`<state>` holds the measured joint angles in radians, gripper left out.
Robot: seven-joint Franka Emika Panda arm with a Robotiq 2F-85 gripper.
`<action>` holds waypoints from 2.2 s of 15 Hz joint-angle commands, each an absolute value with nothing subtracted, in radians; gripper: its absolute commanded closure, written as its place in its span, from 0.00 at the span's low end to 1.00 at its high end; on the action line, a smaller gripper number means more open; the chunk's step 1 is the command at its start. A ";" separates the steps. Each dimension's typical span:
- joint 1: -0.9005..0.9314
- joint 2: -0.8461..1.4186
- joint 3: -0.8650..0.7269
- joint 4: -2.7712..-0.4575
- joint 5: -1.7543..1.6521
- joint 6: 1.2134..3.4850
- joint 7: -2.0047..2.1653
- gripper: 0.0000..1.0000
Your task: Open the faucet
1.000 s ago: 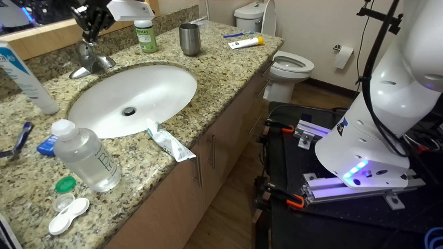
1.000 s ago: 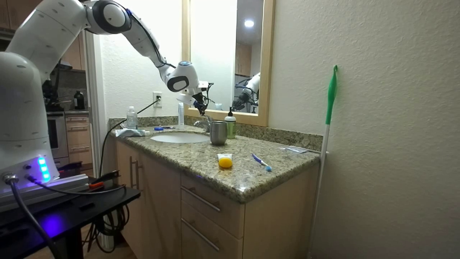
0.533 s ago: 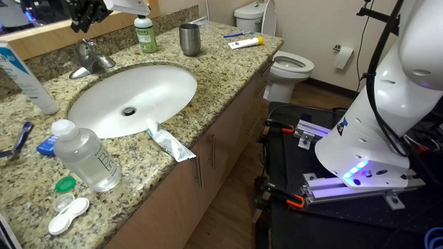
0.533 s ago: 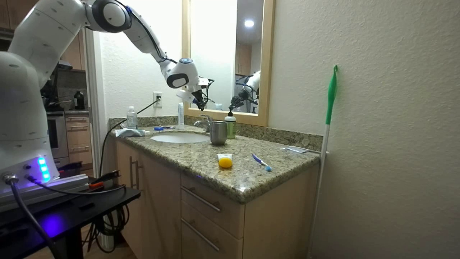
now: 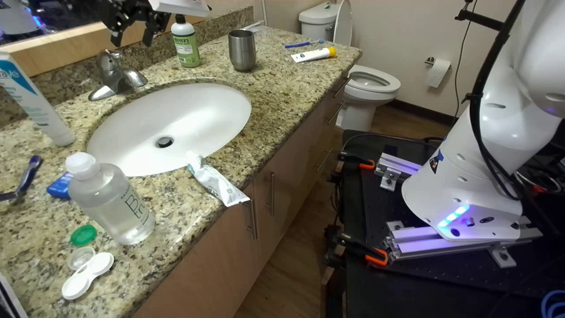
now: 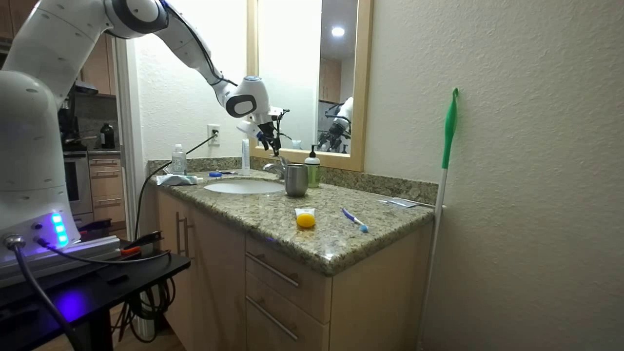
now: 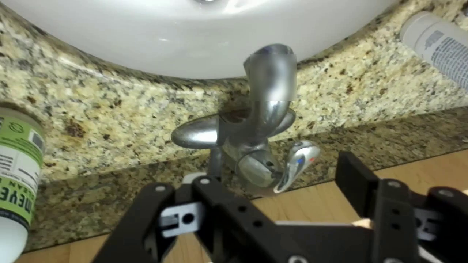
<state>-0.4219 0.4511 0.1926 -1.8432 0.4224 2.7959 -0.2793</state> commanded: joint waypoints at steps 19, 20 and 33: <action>-0.369 0.607 0.158 -1.709 0.346 2.830 -0.307 0.26; -0.371 0.606 0.159 -1.709 0.348 2.826 -0.307 0.34; -0.403 0.562 0.239 -1.750 0.371 2.952 -0.359 0.93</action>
